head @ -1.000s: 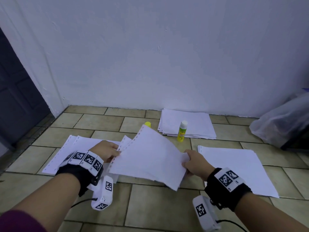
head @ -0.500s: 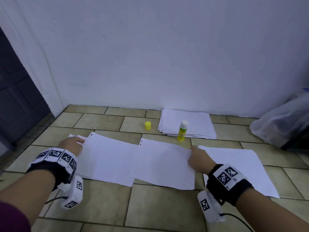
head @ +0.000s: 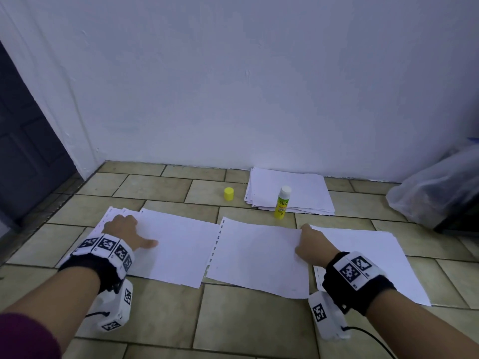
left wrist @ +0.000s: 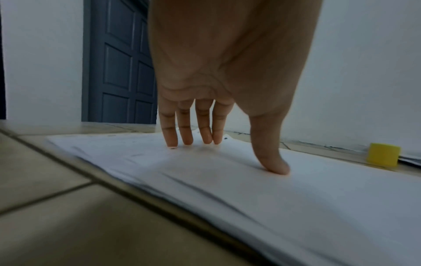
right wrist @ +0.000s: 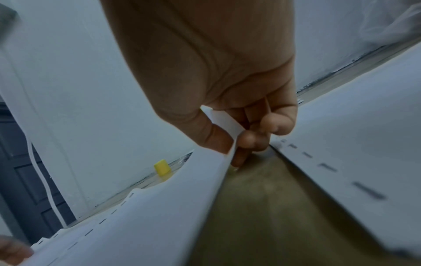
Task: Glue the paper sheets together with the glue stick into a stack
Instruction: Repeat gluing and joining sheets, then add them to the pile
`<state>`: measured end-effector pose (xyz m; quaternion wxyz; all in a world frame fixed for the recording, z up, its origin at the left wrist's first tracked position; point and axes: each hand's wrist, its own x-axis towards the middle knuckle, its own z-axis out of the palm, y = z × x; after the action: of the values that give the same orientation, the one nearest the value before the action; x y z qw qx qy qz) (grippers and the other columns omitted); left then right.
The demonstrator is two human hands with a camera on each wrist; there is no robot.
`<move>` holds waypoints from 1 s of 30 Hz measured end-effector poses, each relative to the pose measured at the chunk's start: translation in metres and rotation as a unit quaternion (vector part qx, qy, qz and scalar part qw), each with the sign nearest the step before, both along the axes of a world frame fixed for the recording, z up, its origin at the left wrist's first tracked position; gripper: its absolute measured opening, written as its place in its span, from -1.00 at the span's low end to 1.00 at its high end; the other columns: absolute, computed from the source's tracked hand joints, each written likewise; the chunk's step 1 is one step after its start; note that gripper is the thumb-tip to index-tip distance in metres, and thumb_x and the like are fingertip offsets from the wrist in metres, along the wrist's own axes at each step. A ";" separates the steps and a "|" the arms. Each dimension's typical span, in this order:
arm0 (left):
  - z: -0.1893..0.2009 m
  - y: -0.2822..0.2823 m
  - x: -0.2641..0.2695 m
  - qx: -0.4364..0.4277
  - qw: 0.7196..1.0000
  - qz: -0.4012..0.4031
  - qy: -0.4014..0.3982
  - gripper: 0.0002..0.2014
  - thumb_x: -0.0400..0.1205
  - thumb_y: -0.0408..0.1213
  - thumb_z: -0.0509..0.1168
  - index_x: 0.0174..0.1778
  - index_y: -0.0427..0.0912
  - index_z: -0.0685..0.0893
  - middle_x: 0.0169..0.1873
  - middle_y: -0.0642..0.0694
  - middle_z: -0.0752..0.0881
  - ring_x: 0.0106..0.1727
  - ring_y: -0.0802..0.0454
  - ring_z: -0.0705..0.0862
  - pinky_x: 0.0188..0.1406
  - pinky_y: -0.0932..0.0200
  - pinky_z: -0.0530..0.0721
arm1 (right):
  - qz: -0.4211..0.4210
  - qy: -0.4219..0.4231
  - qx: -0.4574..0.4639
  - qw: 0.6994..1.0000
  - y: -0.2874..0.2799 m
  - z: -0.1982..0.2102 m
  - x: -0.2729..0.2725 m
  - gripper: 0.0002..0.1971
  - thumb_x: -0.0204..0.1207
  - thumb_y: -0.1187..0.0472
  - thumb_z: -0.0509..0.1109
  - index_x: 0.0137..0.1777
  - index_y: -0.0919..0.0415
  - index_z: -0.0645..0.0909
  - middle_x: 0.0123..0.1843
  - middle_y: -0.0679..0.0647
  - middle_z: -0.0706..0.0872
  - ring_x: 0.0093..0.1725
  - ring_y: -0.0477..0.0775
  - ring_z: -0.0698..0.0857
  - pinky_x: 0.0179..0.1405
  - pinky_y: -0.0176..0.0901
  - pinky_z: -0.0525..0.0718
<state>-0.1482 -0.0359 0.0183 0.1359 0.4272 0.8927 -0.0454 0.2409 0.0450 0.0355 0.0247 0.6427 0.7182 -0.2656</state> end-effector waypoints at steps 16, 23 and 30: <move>0.006 -0.003 0.044 -0.033 0.994 -0.106 0.011 -0.17 0.51 0.36 0.25 0.62 0.07 0.15 0.64 0.03 0.10 0.66 -0.05 0.02 0.54 -0.41 0.08 | 0.009 0.044 0.040 0.998 -0.005 0.003 -0.012 -0.57 0.57 0.34 0.28 0.39 0.35 0.25 0.22 0.25 0.61 0.20 0.19 0.62 -0.02 -0.21 0.51; 0.022 0.003 0.061 0.052 0.985 -0.166 -0.018 -0.35 0.62 0.02 0.30 0.60 -0.01 0.23 0.65 -0.03 0.07 0.68 -0.05 -0.05 0.59 -0.30 0.06 | 0.016 -0.005 0.022 1.000 0.004 0.003 -0.008 -0.62 0.63 0.20 0.19 0.39 0.36 0.39 0.37 0.27 0.47 0.26 0.22 0.54 0.22 -0.08 0.50; 0.015 0.015 0.152 -0.018 0.874 -0.465 -0.138 -0.27 0.62 0.04 0.34 0.66 0.17 0.12 0.69 0.07 -0.11 0.69 0.06 -0.14 0.65 -0.02 0.08 | -0.099 0.185 0.078 0.975 0.031 0.014 -0.027 -0.35 0.47 0.23 0.43 0.53 0.22 0.27 0.41 0.22 0.38 0.34 0.18 0.51 0.19 -0.13 0.47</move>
<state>0.0036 -0.0206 0.0333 0.2287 0.7924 0.5624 -0.0599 0.2144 0.0756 0.0491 -0.1856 0.6503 0.6614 -0.3244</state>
